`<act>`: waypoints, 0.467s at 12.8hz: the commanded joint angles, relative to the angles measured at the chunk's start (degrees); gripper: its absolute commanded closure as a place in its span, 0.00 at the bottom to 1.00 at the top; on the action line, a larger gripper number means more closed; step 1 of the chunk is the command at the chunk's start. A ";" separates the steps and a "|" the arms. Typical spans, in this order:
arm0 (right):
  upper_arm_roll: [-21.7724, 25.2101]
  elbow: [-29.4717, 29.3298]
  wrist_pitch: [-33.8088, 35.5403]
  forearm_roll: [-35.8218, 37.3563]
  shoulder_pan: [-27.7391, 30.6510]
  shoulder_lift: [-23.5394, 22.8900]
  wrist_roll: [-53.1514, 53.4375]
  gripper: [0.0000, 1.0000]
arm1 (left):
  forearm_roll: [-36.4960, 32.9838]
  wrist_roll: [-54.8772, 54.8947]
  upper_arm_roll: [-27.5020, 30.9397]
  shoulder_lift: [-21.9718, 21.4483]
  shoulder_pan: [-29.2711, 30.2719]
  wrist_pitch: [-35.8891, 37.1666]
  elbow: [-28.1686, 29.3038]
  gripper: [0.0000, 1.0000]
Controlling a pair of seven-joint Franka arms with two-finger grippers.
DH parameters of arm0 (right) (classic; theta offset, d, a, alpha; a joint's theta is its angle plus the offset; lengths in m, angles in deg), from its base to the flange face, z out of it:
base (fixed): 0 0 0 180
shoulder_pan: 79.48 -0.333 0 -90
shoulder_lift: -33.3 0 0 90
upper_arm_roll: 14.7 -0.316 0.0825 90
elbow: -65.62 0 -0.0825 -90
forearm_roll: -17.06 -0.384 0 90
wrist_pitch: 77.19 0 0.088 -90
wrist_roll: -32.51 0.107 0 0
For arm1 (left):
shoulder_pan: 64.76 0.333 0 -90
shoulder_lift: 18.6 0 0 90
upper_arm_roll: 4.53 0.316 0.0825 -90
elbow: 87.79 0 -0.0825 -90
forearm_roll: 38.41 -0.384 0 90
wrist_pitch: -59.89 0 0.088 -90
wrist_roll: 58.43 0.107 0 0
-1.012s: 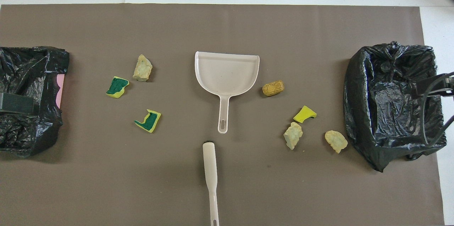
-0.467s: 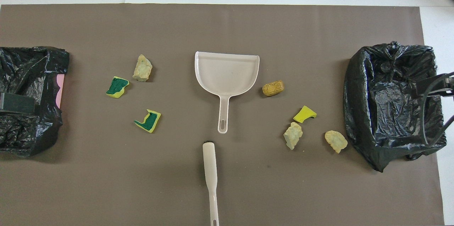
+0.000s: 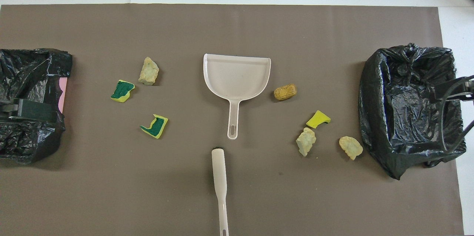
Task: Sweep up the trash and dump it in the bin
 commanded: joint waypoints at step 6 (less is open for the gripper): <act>-0.16 -0.28 -0.51 -0.98 0.38 -0.07 -0.90 0.00 | 2.23 -10.51 0.63 -7.90 -16.15 -9.20 19.97 0.00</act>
